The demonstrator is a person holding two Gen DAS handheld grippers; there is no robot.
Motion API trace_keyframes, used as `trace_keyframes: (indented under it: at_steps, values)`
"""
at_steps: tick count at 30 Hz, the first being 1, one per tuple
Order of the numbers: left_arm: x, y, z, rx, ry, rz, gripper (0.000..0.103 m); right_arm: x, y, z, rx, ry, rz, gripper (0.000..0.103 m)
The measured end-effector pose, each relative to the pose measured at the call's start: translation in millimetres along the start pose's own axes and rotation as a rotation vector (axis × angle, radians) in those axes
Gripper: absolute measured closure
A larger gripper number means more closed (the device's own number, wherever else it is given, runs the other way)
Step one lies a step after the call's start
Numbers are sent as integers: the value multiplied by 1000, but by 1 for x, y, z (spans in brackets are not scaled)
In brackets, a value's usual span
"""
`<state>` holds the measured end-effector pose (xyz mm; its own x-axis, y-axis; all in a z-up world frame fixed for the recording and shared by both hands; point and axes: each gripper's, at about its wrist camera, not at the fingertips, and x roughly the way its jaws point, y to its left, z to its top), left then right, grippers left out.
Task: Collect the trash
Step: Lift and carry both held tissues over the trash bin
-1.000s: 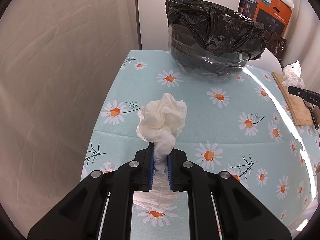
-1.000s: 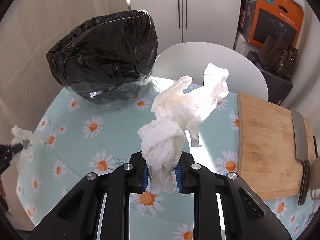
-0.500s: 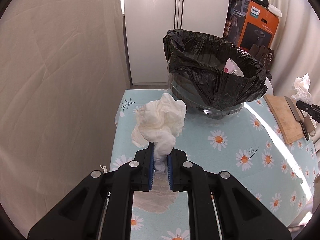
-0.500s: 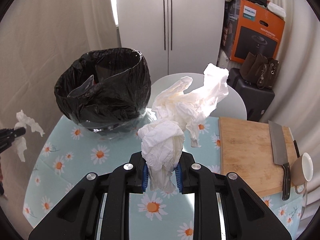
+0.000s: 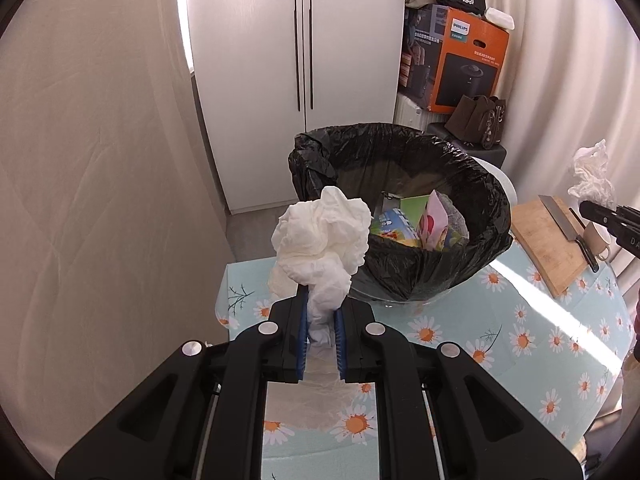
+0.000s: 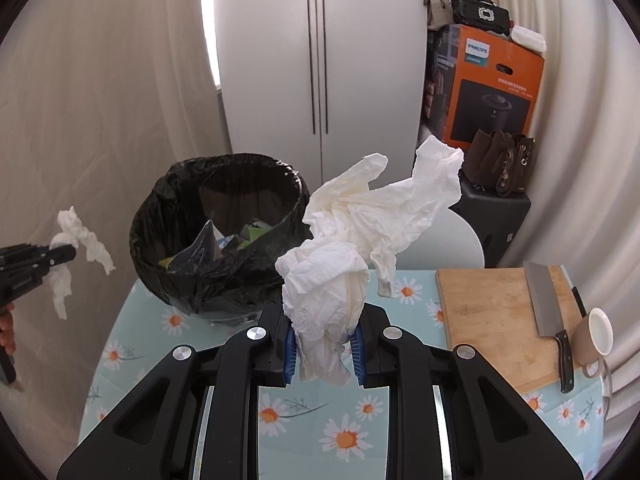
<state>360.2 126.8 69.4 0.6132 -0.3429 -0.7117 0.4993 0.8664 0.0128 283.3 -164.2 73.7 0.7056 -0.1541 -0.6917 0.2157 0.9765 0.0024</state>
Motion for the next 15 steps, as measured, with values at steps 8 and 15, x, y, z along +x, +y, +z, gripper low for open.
trace_keyframes:
  at_steps: [8,15]
  values:
    - [-5,-9,53,84,-56,-53,91,-2,23,29,9,-55,32,83]
    - [-5,-19,88,118,-106,-147,91,4,35,59,34,-101,110,83]
